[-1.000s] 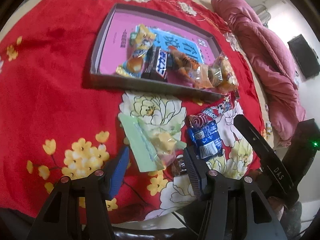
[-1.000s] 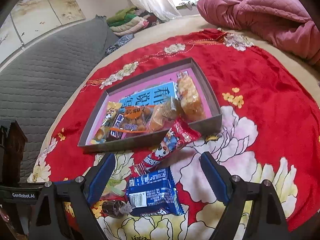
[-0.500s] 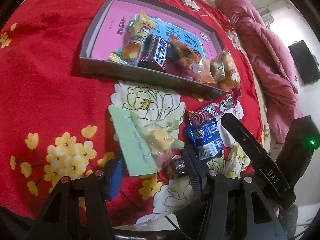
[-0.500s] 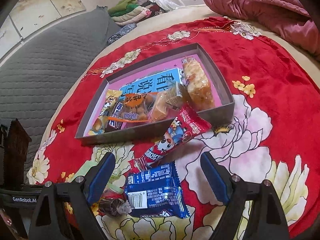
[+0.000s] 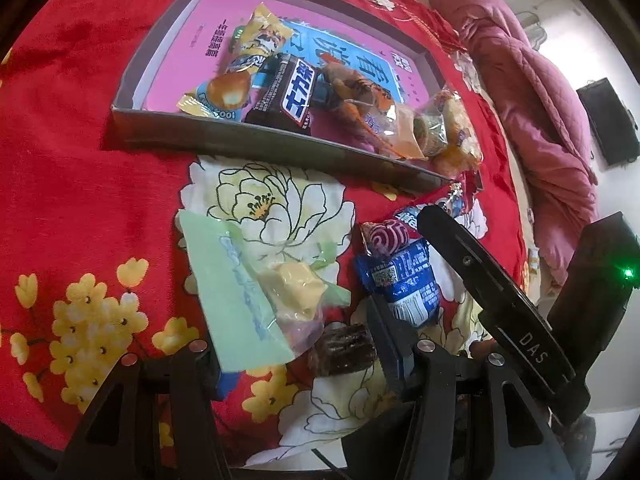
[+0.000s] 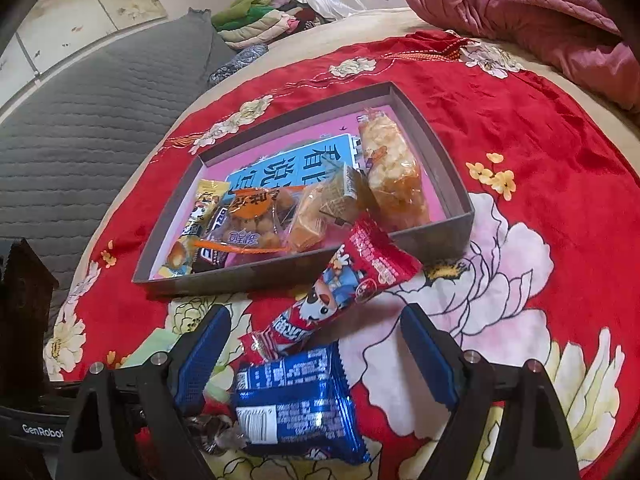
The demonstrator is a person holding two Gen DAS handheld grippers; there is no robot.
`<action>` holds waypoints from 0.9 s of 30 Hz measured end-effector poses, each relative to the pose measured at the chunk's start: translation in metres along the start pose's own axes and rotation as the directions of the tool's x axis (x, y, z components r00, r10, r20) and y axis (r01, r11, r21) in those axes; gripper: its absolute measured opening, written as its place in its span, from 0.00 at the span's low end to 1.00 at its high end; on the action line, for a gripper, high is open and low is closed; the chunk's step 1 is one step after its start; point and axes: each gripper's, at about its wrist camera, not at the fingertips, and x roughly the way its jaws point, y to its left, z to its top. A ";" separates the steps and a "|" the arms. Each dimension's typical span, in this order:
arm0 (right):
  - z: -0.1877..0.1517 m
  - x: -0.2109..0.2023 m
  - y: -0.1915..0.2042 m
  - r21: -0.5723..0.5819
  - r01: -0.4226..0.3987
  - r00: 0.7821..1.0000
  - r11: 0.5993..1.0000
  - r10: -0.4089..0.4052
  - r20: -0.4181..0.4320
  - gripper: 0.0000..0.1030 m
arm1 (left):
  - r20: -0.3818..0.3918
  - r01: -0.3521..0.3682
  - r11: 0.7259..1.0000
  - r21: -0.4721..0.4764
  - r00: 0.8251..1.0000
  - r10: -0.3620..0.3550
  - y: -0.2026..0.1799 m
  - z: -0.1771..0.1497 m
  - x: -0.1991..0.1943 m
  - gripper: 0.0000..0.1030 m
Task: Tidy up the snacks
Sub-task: 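Grasp the red cartoon snack bar with the right tool while the left grasps the pale green bag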
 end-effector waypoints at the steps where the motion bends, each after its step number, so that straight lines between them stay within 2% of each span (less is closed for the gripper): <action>1: 0.001 0.001 0.000 -0.005 0.006 1.000 1.000 -0.006 0.003 0.83 | -0.001 0.000 1.000 -0.004 1.000 0.000 0.000 0.001 0.001 0.56; 7: 0.004 0.011 0.002 -0.032 0.009 1.000 0.999 -0.009 0.005 0.61 | 0.002 0.003 1.000 -0.026 1.000 -0.003 0.004 0.004 0.007 0.56; 9: 0.004 0.013 0.003 -0.043 0.006 1.000 0.999 -0.007 -0.001 0.47 | 0.001 -0.002 1.000 -0.024 1.000 0.002 0.004 0.003 0.008 0.56; 11: 0.005 0.015 0.005 -0.058 -0.006 1.000 0.998 0.006 -0.002 0.38 | 0.003 -0.008 1.000 -0.016 1.000 0.008 0.002 0.003 0.010 0.56; 14: 0.004 0.016 0.008 -0.074 -0.023 1.000 0.997 0.023 -0.002 0.34 | 0.006 -0.019 1.000 -0.010 1.000 0.019 0.000 0.002 0.011 0.56; 15: 0.004 0.016 0.009 -0.078 -0.025 1.000 0.997 0.025 -0.001 0.29 | 0.008 -0.021 1.000 -0.007 1.000 0.021 -0.002 0.003 0.012 0.56; 20: 0.003 0.012 0.010 -0.087 -0.035 0.999 0.996 0.036 0.011 0.24 | 0.015 -0.033 0.999 0.006 0.999 0.033 -0.005 0.001 0.016 0.55; 22: 0.003 0.011 0.012 -0.095 -0.036 0.999 0.995 0.038 0.016 0.23 | 0.023 -0.043 0.999 0.004 0.999 0.043 -0.006 0.000 0.016 0.45; 27: 0.003 0.008 0.013 -0.105 -0.040 0.999 0.994 0.042 0.024 0.21 | 0.030 -0.027 1.000 0.003 0.999 0.027 -0.004 0.000 0.015 0.42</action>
